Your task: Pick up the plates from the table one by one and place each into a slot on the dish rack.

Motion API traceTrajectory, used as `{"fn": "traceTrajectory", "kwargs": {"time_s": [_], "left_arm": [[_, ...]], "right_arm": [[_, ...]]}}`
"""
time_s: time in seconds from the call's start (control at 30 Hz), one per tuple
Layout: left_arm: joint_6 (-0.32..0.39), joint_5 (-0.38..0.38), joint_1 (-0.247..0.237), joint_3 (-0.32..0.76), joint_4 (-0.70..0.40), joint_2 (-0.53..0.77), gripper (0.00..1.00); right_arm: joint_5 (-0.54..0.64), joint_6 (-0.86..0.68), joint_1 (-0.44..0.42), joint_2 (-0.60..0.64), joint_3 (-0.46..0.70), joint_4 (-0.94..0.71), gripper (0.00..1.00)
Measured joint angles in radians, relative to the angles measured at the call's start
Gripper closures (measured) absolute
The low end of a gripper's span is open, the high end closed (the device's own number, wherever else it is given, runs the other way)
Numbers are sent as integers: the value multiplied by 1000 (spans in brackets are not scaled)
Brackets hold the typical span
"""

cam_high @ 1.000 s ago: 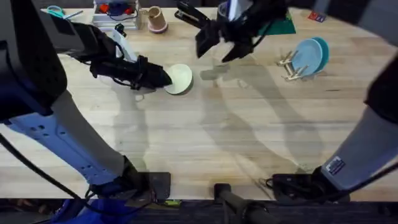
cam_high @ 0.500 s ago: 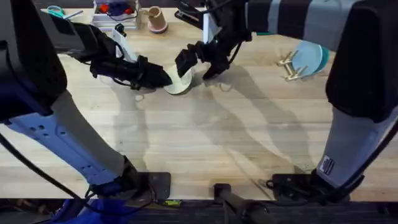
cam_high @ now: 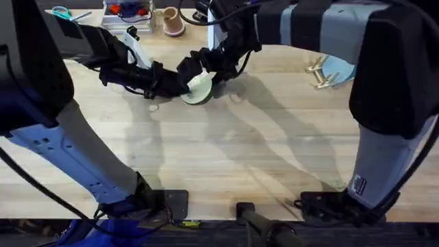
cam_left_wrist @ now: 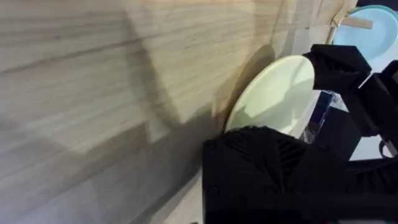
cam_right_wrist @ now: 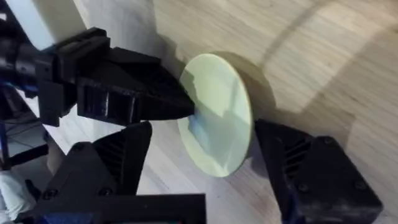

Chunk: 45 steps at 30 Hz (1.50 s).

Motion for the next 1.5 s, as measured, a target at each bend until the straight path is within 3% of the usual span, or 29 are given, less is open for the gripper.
{"fn": "traceTrajectory", "kwargs": {"time_s": [0.17,0.3,0.37,0.53,0.57,0.93,1.27,1.5], "left_arm": [[0,0,0,0,0,0,959],[0,0,0,0,0,0,960],[0,0,0,0,0,0,960],[0,4,6,0,-5,0,960],[0,5,8,0,-7,0,960],[1,-6,8,16,-40,0,960],[8,-212,-2,112,-209,-123,959],[9,-269,-2,200,-289,-323,960]], "right_arm": [[0,0,-2,0,0,1,17],[0,4,-1,0,0,1,157],[1,4,-1,0,0,1,313],[19,11,-21,0,0,-3,933],[7,12,-25,0,0,-2,957],[-10,5,-25,0,3,-1,973],[-16,-134,-14,-47,9,-42,974],[61,-268,-55,-138,55,-181,973]]}}
